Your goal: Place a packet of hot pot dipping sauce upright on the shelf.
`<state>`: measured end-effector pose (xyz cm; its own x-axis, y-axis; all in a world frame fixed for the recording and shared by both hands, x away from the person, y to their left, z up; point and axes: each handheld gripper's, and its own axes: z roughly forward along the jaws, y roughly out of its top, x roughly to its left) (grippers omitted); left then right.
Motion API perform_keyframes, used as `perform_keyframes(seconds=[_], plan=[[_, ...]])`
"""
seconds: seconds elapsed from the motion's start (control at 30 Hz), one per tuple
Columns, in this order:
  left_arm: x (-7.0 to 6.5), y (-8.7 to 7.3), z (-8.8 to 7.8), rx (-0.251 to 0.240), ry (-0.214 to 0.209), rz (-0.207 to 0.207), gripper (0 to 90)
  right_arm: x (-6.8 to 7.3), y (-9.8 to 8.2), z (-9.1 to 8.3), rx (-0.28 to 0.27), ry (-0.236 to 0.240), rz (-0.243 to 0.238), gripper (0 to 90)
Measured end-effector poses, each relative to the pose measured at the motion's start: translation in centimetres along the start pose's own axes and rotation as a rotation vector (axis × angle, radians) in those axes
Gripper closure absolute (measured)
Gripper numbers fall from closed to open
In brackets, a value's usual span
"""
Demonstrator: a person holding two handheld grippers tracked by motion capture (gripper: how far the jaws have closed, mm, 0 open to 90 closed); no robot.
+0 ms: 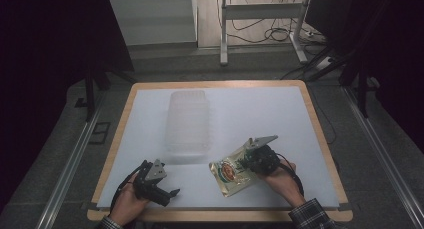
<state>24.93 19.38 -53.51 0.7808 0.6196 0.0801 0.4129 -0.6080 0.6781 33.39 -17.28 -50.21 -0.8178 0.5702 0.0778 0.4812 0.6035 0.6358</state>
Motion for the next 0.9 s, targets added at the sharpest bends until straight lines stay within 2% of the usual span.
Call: perform_keyframes(seconds=[0.43,0.9], plan=[[0.1,0.0,-0.1,-0.008,0.013,-0.01,0.0,0.3,1.0,-2.0,-0.056,0.01,-0.028,89.7],[0.2,0.0,-0.1,-0.009,0.019,-0.011,0.0,0.8,3.0,-4.9,-0.129,0.025,-0.063,89.8]])
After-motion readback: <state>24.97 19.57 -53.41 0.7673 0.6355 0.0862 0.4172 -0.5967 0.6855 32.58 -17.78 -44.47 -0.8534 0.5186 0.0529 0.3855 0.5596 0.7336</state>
